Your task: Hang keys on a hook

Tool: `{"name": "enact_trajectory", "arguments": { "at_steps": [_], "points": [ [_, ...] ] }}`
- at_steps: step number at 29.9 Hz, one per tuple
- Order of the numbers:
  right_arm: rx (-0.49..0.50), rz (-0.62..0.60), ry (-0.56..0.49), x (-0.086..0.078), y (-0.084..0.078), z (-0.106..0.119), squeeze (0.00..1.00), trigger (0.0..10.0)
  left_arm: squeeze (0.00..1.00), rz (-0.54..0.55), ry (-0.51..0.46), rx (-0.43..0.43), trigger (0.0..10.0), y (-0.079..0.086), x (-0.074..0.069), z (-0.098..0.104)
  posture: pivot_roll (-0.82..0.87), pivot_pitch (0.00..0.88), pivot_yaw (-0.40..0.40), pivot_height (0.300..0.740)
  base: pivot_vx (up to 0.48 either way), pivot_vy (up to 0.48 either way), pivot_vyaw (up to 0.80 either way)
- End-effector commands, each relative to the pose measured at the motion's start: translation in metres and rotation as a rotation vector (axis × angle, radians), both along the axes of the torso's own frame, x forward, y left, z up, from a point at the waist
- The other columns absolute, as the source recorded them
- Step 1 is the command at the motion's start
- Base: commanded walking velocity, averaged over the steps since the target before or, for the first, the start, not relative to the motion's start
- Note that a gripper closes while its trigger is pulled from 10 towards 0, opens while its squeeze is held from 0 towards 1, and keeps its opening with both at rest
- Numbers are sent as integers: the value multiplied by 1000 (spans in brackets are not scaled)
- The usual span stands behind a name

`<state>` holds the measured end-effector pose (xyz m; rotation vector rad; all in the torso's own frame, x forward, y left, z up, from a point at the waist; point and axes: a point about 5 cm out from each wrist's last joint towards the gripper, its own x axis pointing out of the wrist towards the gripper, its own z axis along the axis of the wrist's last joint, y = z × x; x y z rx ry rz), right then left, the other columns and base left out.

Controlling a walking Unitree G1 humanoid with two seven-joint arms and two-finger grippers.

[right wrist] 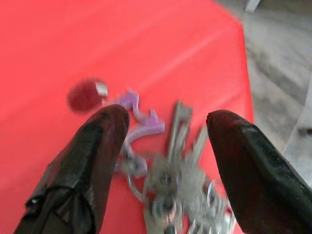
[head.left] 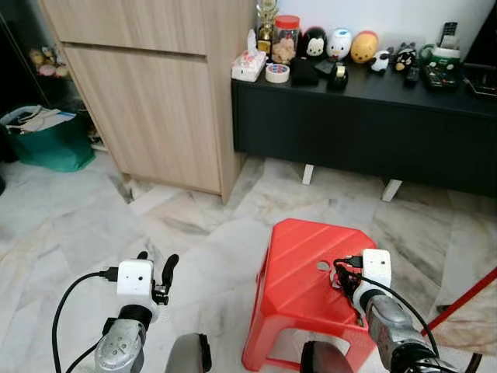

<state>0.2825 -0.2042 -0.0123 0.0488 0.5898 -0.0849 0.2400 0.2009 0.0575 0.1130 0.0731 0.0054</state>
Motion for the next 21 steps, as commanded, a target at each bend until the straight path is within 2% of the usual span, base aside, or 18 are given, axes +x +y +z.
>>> {"name": "enact_trajectory", "arguments": {
  "at_steps": [1, 11, 21],
  "points": [
    [8, -10, 31, -5, -1, -5, 0, 10000, 0, -8, -1, 10, 10000, 0, -1, 1, 82, 57, -16, 595, 0, 0, 0],
    [75, -72, 81, -14, -6, -13, 0, 10000, 0, -11, 4, 16, 10000, 1, -2, 0, 86, 49, -14, 595, 0, 0, 0],
    [114, -57, 54, -10, -1, -10, 0, 10000, 0, -15, 1, 29, 10000, 2, -1, 1, 88, 43, -12, 595, 0, 0, 0]
  ]
}}
